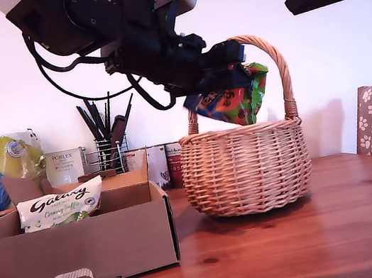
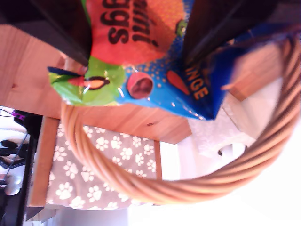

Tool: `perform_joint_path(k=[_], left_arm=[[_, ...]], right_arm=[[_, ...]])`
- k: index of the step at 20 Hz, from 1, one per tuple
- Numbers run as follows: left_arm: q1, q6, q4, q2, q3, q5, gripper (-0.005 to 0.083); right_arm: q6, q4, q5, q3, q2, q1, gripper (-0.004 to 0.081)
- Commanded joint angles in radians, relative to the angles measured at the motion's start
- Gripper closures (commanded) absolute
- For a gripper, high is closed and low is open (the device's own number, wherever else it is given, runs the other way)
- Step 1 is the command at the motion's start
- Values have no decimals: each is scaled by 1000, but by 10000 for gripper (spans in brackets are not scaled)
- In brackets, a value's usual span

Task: Move the bags of Easter eggs from the cardboard box on the left into the woven basket on the right side.

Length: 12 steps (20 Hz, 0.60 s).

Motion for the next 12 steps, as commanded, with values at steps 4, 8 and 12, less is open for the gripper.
perform_joint_path(k=[4,8,12], left_arm=[[-3,4,2,13,6,2,181],[-2,51,-176,11,30,-2,179],[-3,87,-349,1,92,-14,179]], right_arm=[[-1,-4,-3,10,0,4,783],[-1,-10,-3,10,0,4,783],[-3,-11,-3,10,0,4,783]])
